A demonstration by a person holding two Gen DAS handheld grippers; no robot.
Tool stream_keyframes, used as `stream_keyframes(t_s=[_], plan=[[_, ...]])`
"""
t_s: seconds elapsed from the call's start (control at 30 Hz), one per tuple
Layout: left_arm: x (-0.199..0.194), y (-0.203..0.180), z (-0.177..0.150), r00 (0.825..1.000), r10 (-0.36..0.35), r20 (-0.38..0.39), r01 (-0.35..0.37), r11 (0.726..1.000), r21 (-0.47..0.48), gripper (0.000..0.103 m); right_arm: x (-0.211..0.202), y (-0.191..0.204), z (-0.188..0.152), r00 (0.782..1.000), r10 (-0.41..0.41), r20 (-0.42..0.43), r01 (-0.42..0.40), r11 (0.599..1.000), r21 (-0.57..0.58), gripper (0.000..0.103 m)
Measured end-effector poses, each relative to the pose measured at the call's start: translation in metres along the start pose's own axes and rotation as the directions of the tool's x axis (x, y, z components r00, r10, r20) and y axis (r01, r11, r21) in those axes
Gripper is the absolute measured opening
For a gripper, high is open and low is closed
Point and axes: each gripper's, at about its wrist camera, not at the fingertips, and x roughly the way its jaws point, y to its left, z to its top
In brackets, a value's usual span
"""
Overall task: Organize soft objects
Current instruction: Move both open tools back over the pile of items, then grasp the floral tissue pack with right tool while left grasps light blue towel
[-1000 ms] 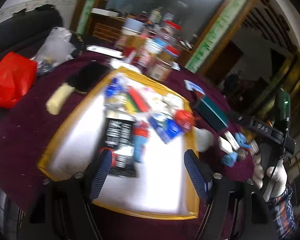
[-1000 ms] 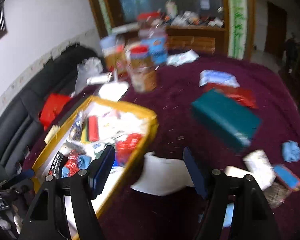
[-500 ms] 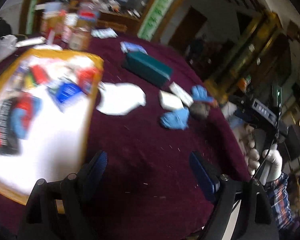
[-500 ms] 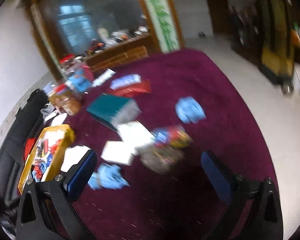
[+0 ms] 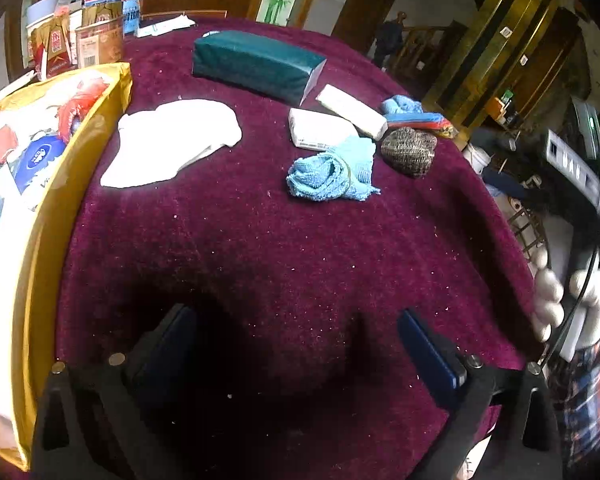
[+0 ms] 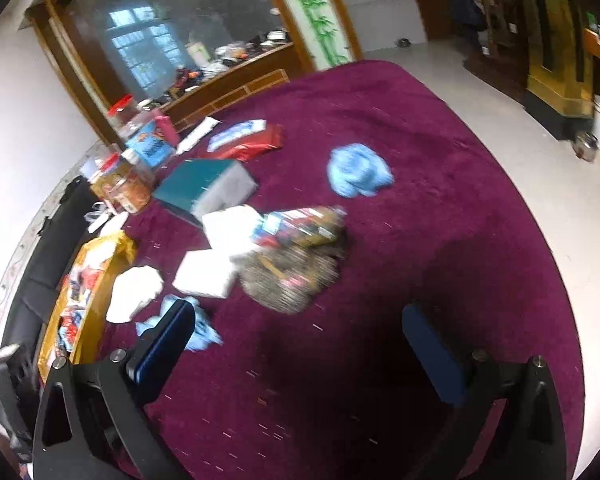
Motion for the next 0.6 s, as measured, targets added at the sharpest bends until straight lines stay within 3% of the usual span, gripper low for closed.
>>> stream_keyframes(t_s=[0.1, 0.2, 0.33, 0.47, 0.57, 0.6], plan=[[-0.003, 0.002, -0.003, 1.000, -0.016, 0.026, 0.016, 1.000, 0.001, 0.102, 0.003, 0.025, 0.019, 1.000, 0.027, 0.010, -0.027, 0.998, -0.055, 0.103], [-0.004, 0.000, -0.009, 0.998, -0.014, 0.065, 0.012, 0.999, 0.040, 0.102, 0.022, 0.055, 0.042, 0.999, 0.036, -0.036, -0.041, 0.989, -0.143, 0.103], [-0.001, -0.015, -0.019, 0.995, 0.063, 0.081, -0.074, 0.987, 0.141, 0.102, 0.073, 0.086, 0.065, 0.990, -0.046, -0.136, 0.010, 0.967, -0.255, 0.103], [-0.002, -0.013, -0.018, 0.995, 0.048, 0.088, -0.060, 0.990, 0.128, 0.102, 0.122, 0.088, 0.073, 0.965, -0.096, -0.245, 0.033, 0.968, -0.249, 0.103], [-0.003, -0.011, -0.017, 0.995, 0.035, 0.095, -0.047, 0.992, 0.117, 0.102, 0.138, 0.084, 0.072, 0.952, -0.127, -0.280, 0.055, 0.967, -0.250, 0.086], [-0.003, -0.011, -0.017, 0.995, 0.034, 0.097, -0.045, 0.992, 0.115, 0.102, 0.138, 0.082, 0.071, 0.952, -0.121, -0.282, 0.051, 0.968, -0.245, 0.063]])
